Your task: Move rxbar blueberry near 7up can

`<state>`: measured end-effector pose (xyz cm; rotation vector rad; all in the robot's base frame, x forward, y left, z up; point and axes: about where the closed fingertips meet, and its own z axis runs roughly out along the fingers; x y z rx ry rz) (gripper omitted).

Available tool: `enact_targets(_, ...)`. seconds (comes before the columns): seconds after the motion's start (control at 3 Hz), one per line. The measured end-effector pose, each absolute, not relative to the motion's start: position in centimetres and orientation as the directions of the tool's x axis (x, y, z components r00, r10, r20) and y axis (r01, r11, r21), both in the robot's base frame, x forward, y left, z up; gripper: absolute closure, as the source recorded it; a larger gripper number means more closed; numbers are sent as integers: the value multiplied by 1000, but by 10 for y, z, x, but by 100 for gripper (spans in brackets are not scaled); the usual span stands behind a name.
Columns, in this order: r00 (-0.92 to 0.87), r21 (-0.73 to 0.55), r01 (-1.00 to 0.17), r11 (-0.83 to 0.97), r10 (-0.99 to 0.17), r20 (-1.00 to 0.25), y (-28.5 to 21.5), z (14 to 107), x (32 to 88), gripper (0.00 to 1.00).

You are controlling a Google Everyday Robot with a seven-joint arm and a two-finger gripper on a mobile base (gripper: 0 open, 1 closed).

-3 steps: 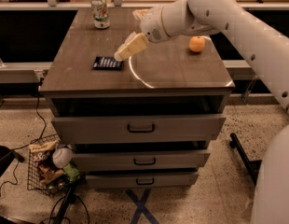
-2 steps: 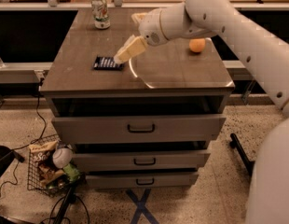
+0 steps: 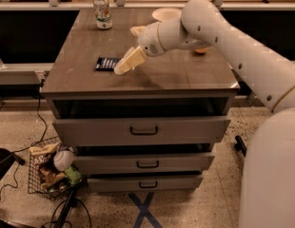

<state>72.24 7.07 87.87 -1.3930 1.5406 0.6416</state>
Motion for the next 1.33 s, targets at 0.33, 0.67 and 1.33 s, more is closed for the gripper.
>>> enact_targets(0.33,61,-170,-964,202,-455,-888,79,860,724,0)
enact_targets(0.67,57,-147,-975,169,-446,-893,88,846,723,0)
enact_targets(1.33,43,-102,-989,108,-450,-892,109,820,719,18)
